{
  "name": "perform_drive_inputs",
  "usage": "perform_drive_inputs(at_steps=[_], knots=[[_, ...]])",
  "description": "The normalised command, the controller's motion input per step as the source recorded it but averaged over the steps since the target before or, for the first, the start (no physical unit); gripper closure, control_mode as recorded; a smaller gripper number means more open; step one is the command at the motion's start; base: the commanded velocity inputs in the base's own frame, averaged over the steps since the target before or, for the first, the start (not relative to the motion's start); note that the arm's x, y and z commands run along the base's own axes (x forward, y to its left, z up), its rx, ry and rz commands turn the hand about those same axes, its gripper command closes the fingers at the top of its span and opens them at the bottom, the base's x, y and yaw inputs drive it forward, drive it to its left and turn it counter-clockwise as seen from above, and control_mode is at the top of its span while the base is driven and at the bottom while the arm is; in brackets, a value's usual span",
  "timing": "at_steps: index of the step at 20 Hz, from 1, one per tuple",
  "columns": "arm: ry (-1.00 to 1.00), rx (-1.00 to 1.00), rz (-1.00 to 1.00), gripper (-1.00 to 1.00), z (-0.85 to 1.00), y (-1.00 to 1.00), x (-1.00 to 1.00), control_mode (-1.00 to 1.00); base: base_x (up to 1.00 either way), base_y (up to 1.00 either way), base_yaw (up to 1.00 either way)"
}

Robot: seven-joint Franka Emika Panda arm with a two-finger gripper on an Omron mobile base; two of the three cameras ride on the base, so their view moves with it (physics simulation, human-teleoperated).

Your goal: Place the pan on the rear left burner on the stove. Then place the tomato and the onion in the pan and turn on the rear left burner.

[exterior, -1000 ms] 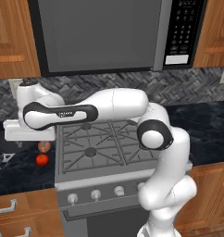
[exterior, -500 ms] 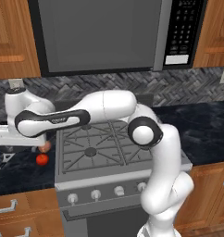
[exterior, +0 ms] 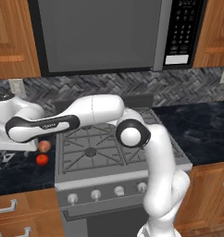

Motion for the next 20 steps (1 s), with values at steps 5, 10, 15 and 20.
perform_drive_inputs(at_steps=[5,10,15,20], knots=[[0.0,-0.03,-0.08,-1.0,-0.12,0.16,0.13,-1.0,0.0,0.0,0.0],[0.0,-0.03,-0.08,-1.0,-0.1,0.11,0.15,-1.0,0.0,0.0,0.0],[0.0,-0.03,-0.08,-1.0,-0.16,0.1,0.09,-1.0,0.0,0.0,0.0],[0.0,0.0,-0.02,-1.0,-0.23,0.08,0.07,-1.0,0.0,0.0,0.0]])
